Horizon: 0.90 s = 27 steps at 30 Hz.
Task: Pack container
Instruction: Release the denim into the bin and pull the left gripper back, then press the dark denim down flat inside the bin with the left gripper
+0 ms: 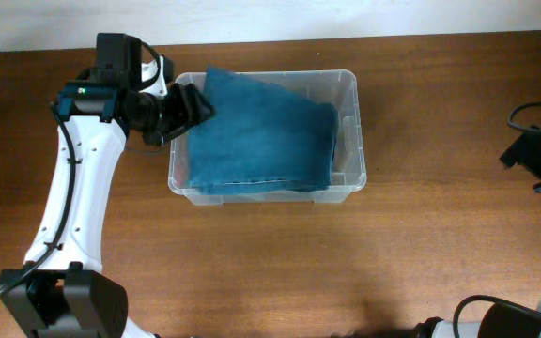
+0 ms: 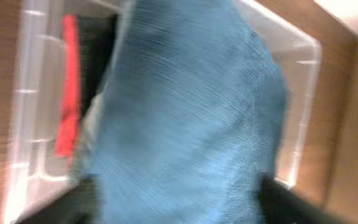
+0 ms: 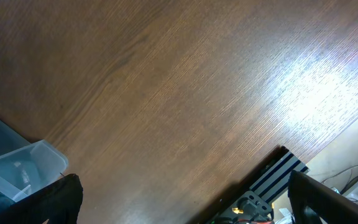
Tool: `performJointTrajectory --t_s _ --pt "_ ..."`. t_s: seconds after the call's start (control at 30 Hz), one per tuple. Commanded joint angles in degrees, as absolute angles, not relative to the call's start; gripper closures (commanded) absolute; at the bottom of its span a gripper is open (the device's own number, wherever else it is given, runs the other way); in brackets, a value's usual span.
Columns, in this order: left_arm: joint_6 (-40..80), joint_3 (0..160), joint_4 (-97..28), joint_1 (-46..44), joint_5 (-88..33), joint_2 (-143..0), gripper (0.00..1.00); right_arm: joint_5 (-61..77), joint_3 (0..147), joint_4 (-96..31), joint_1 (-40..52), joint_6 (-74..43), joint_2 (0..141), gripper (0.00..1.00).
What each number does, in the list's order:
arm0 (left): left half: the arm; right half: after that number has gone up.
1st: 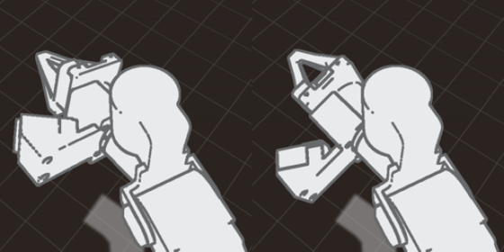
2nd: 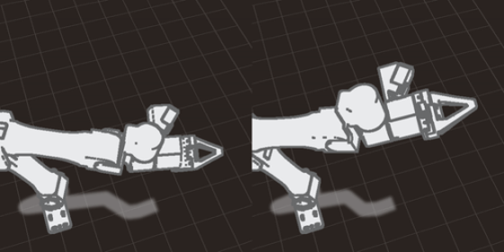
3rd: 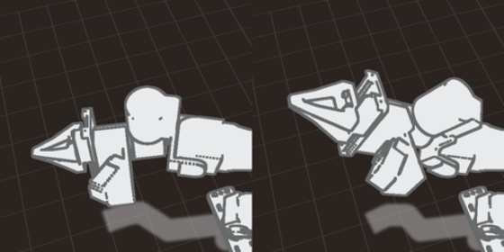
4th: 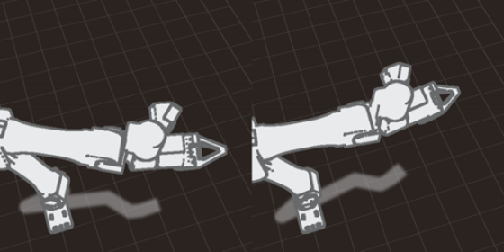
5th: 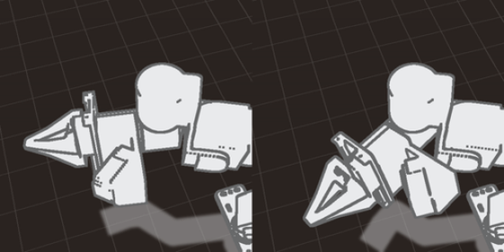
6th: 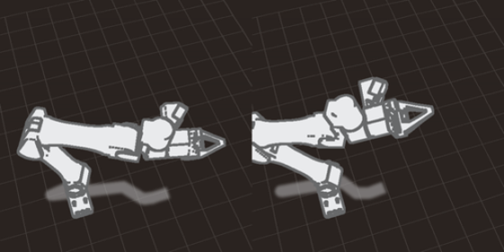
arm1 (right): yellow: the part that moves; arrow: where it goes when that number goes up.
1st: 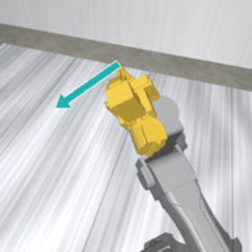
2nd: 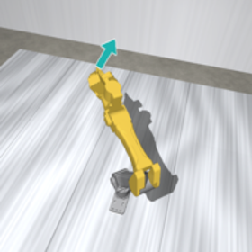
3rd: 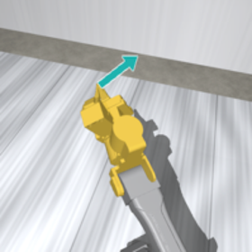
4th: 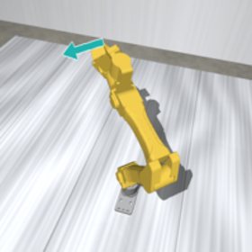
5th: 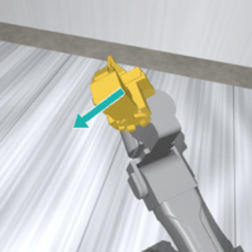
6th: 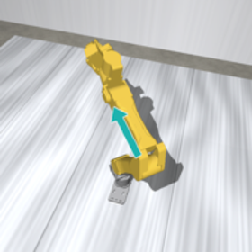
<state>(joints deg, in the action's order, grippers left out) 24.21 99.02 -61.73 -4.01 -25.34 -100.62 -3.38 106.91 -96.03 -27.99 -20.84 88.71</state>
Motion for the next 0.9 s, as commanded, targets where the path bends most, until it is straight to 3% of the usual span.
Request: performJointTrajectory --t_s 0.0,0.27,0.47,0.53,0.6,0.63,0.77,0.87 --pt "23.22 100.22 -62.83 -3.88 -15.25 -99.42 0.01 -3.49 107.02 -96.05 -28.25 -21.10 88.49 0.02" --pt "18.28 101.43 -62.87 -5.13 -18.52 -99.31 0.01 -3.46 107.02 -96.05 -28.25 -21.10 88.49 0.02" --pt "18.13 101.62 -64.38 -13.80 -13.85 -99.31 0.11 -3.49 107.02 -96.03 -28.25 -21.10 88.49 0.02" --pt "18.59 101.62 -64.82 -19.57 -7.60 -99.42 0.30 -3.46 107.02 -96.03 -28.23 -21.10 88.49 0.01" --pt "19.88 101.62 -64.86 -23.05 -3.44 -99.66 0.62 -3.46 107.02 -96.03 -28.25 -21.10 88.49 0.01" --pt "20.84 101.62 -65.04 -24.16 -1.93 -99.83 0.74 -3.46 107.02 -96.03 -28.25 -21.10 88.49 0.02" --pt "22.83 101.43 -66.39 -25.87 -0.64 -102.91 0.99 -3.46 107.02 -96.03 -28.23 -21.10 88.49 0.02" --pt "23.79 101.41 -68.97 -25.87 -1.15 -106.56 0.99 -3.46 107.02 -96.03 -28.25 -21.10 88.49 0.02"
